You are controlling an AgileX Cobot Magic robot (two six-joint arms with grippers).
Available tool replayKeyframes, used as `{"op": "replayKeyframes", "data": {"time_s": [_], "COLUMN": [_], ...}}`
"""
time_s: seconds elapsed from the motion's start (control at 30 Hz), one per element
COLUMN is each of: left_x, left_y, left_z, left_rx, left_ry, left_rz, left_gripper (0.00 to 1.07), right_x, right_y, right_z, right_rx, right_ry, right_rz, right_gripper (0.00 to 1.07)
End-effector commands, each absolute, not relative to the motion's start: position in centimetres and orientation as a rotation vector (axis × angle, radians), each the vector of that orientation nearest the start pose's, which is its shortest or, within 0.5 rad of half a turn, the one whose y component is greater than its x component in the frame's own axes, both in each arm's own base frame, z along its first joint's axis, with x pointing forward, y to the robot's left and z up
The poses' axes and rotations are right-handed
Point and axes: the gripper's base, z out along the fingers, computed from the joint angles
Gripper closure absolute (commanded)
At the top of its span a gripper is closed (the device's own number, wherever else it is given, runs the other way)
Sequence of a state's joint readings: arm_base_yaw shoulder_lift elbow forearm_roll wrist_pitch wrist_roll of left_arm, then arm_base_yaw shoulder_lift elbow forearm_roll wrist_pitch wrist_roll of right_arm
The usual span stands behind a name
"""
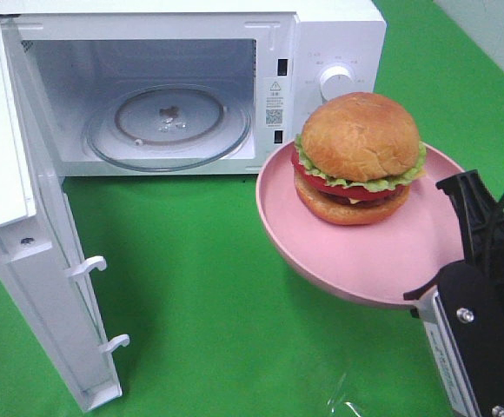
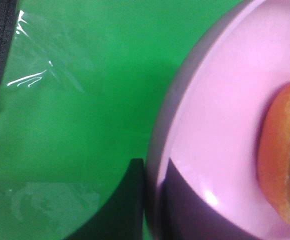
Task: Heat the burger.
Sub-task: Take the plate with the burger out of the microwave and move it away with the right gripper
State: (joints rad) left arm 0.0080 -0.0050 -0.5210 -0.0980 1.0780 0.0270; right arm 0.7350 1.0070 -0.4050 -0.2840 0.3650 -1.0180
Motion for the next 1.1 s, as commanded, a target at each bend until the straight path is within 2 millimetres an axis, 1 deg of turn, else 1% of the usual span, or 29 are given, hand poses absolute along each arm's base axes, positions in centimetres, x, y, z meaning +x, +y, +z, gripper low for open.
{"op": "replayKeyframes", "data": {"time_s": [0.03, 0.07, 0.13, 0.17, 0.2, 0.3, 0.33, 0.37, 0.4, 0.43, 0.53, 0.57, 0.6, 0.63, 0.67, 0.7, 0.83, 0.87, 0.9, 0.93, 1.0, 1.03, 1.07, 1.1], "left_x": [-1.1, -1.1, -1.1, -1.1, -1.1, -1.1, -1.1, -1.1, -1.1, -1.1, -1.1, -1.1, -1.1, -1.1, -1.1, -1.1, -1.1, -1.1, -1.1, -1.1, -1.1, -1.1, -1.1, -1.1], "left_y": [-0.8, -0.8, -0.8, -0.8, -0.8, -0.8, -0.8, -0.8, -0.8, -0.8, -0.8, -0.8, -0.8, -0.8, -0.8, -0.8, -0.8, -0.8, -0.8, -0.8, -0.8, -0.8, -0.8, -0.8], "left_z": [28.2, 28.2, 28.2, 28.2, 28.2, 28.2, 28.2, 28.2, 28.2, 28.2, 28.2, 28.2, 28.2, 28.2, 28.2, 28.2, 28.2, 28.2, 28.2, 28.2, 28.2, 28.2, 28.2, 28.2], "left_rx": [0.025, 0.025, 0.025, 0.025, 0.025, 0.025, 0.025, 0.025, 0.025, 0.025, 0.025, 0.025, 0.025, 0.025, 0.025, 0.025, 0.025, 0.025, 0.025, 0.025, 0.025, 0.025, 0.025, 0.025], "left_ry": [2.010, 2.010, 2.010, 2.010, 2.010, 2.010, 2.010, 2.010, 2.010, 2.010, 2.010, 2.010, 2.010, 2.010, 2.010, 2.010, 2.010, 2.010, 2.010, 2.010, 2.010, 2.010, 2.010, 2.010], "left_rz": [-0.093, -0.093, -0.093, -0.093, -0.093, -0.093, -0.093, -0.093, -0.093, -0.093, -0.093, -0.093, -0.093, -0.093, -0.093, -0.093, -0.093, -0.093, -0.093, -0.093, -0.093, -0.093, -0.093, -0.093], "left_gripper": [0.07, 0.07, 0.07, 0.07, 0.07, 0.07, 0.07, 0.07, 0.07, 0.07, 0.07, 0.07, 0.07, 0.07, 0.07, 0.07, 0.07, 0.07, 0.07, 0.07, 0.07, 0.07, 0.07, 0.07], "right_x": [12.7, 12.7, 12.2, 12.2, 12.0, 12.0, 11.9, 11.9, 12.0, 12.1, 12.1, 12.2, 12.2, 12.3, 12.3, 12.4, 12.5, 12.5, 12.5, 12.5, 12.5, 12.5, 12.5, 12.5], "right_y": [10.2, 10.2, 9.4, 9.4, 9.0, 8.6, 8.2, 8.2, 8.1, 7.8, 7.7, 7.5, 7.5, 7.3, 7.3, 7.1, 6.7, 6.5, 6.5, 6.2, 6.1, 5.9, 5.9, 5.6], "right_z": [21.3, 21.3, 20.8, 20.8, 20.6, 20.5, 20.2, 20.2, 20.1, 20.2, 20.2, 20.2, 20.2, 20.2, 20.2, 20.2, 20.3, 20.2, 20.2, 20.2, 20.2, 20.2, 20.2, 20.2], "right_rx": [-2.018, -2.018, -2.033, -2.033, -2.021, -2.004, -1.977, -1.977, -1.958, -1.899, -1.876, -1.833, -1.833, -1.786, -1.786, -1.741, -1.677, -1.624, -1.624, -1.568, -1.545, -1.489, -1.489, -1.420], "right_ry": [1.351, 1.351, 1.396, 1.396, 1.428, 1.461, 1.523, 1.523, 1.556, 1.627, 1.653, 1.696, 1.696, 1.744, 1.744, 1.790, 1.854, 1.908, 1.908, 1.962, 1.982, 2.026, 2.026, 2.082], "right_rz": [-0.373, -0.373, -0.393, -0.393, -0.408, -0.427, -0.441, -0.441, -0.447, -0.462, -0.469, -0.478, -0.478, -0.490, -0.490, -0.507, -0.522, -0.532, -0.532, -0.540, -0.543, -0.557, -0.557, -0.569], "right_gripper": [1.07, 1.07, 1.07, 1.07, 1.07, 1.07, 1.07, 1.07, 1.07, 1.07, 1.07, 1.07, 1.07, 1.07, 1.07, 1.07, 1.07, 1.07, 1.07, 1.07, 1.07, 1.07, 1.07, 1.07]}}
